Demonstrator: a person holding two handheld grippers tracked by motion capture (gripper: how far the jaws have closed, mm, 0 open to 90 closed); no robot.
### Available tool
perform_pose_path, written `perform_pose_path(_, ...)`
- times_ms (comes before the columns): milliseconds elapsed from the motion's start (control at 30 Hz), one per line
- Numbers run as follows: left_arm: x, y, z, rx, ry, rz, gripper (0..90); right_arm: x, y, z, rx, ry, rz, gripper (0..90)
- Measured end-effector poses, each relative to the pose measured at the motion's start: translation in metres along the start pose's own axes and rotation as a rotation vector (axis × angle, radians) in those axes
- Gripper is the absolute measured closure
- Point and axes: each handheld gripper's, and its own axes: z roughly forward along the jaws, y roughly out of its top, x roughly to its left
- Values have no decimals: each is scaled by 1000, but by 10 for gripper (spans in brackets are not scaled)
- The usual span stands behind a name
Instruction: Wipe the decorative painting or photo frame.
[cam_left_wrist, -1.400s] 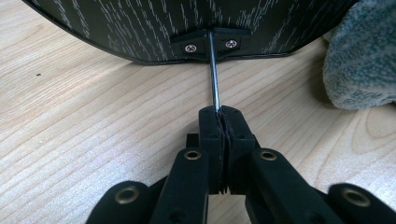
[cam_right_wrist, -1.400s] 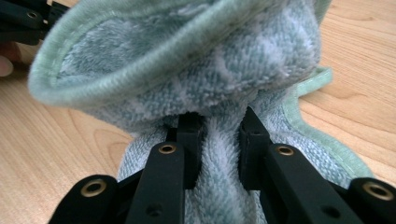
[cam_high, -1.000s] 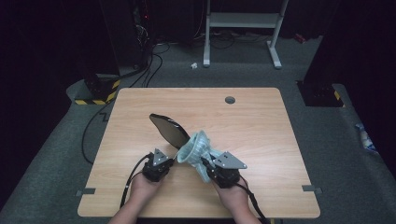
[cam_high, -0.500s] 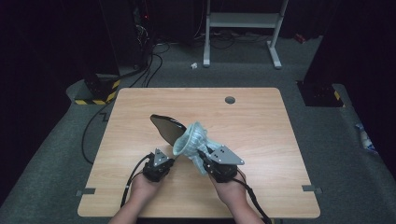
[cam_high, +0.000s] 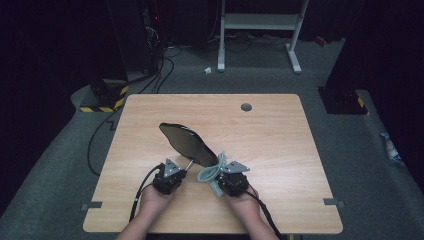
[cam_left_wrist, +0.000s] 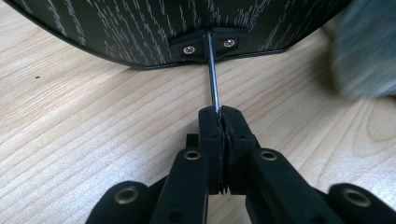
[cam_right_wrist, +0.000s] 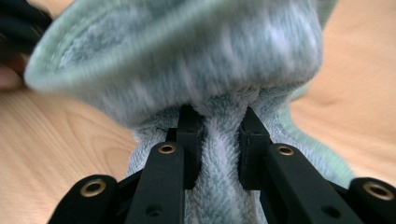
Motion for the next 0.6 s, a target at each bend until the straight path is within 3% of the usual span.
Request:
perform_pose_path(133,0,0,0,-1,2,-1,877,-1,0,3,-4,17,35,751)
perform_pose_path(200,-1,0,0,-2,7,7,877,-1,1,-2,-13,10,28,751)
perform_pose_path(433,-1,0,1,-2,8,12,876,1,9,-44,-140,6,19,750)
perform_pose_path(600,-2,1,0,1,12,27,880,8,27,-73,-243,-6,-28,750)
